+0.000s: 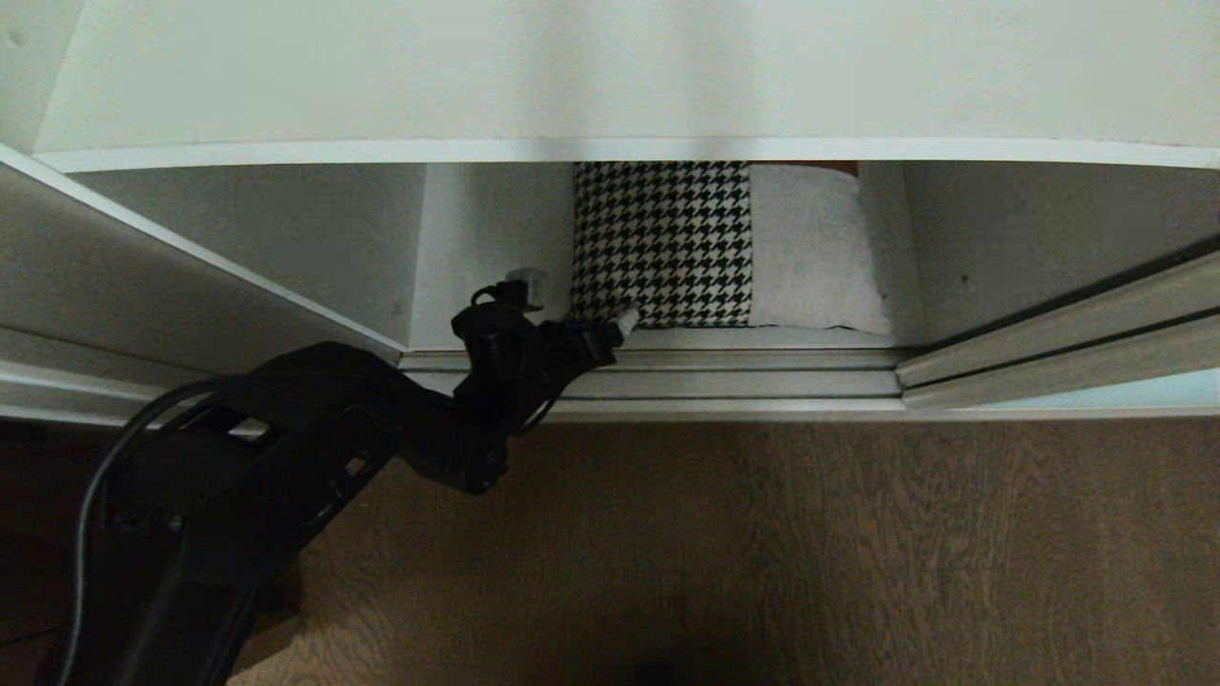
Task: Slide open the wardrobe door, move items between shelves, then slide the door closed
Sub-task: Place the pillow on the higher shelf
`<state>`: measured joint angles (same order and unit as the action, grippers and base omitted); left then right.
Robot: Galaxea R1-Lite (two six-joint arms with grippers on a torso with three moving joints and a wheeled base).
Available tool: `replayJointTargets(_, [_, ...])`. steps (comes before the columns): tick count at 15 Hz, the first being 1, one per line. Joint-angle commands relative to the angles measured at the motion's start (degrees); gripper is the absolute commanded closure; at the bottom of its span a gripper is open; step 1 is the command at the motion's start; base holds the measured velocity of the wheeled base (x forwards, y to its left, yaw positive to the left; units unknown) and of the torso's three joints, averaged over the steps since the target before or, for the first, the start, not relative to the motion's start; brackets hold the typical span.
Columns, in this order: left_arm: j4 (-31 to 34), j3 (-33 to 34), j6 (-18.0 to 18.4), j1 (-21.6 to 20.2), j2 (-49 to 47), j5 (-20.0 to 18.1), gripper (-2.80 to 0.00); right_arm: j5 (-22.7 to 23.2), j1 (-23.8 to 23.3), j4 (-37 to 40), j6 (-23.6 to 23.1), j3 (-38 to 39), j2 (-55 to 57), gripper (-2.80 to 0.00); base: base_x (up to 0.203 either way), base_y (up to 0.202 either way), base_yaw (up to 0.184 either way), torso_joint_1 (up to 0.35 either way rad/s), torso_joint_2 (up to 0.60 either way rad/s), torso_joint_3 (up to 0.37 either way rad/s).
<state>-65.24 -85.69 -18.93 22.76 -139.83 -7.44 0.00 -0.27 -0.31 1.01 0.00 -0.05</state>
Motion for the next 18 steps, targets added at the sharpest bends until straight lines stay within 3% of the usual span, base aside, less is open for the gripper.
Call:
replayJointTargets(1, [-0.41, 0.33, -0.11, -0.08, 0.26, -0.03, -2.80, 0.00, 0.00, -0.04, -0.05, 0.00, -0.04, 0.00, 0.000, 0.000, 0.000, 0.000, 0.00, 0.000])
replayJointTargets(2, [-0.34, -0.15, -0.07, -0.06, -0.01, 0.02, -0.93, 0.00, 0.00, -0.04, -0.01, 0.02, -0.04, 0.00, 0.000, 0.000, 0.000, 0.000, 0.00, 0.000])
replayJointTargets(3, [-0.30, -0.55, -0.05, -0.08, -0.36, 0.05, 0.00, 0.00, 0.00, -0.04, -0.05, 0.05, -0.04, 0.00, 0.000, 0.000, 0.000, 0.000, 0.00, 0.000])
replayJointTargets(10, [-0.41, 0.27, -0.05, -0.44, -0.16, 0.05, 0.00, 0.00, 0.00, -0.04, -0.03, 0.00, -0.04, 0.00, 0.000, 0.000, 0.000, 0.000, 0.00, 0.000])
replayJointTargets(15, [0.62, 11.40, -0.67, -0.37, 7.40, -1.84, 0.00, 0.00, 0.00, -0.04, -0.02, 0.00, -0.04, 0.00, 0.000, 0.000, 0.000, 0.000, 0.00, 0.000])
replayJointTargets(18, [4.87, 15.78, -0.77, 0.36, 13.23, -2.94, 0.00, 0.00, 0.00, -0.04, -0.04, 0.00, -0.04, 0.00, 0.000, 0.000, 0.000, 0.000, 0.00, 0.000])
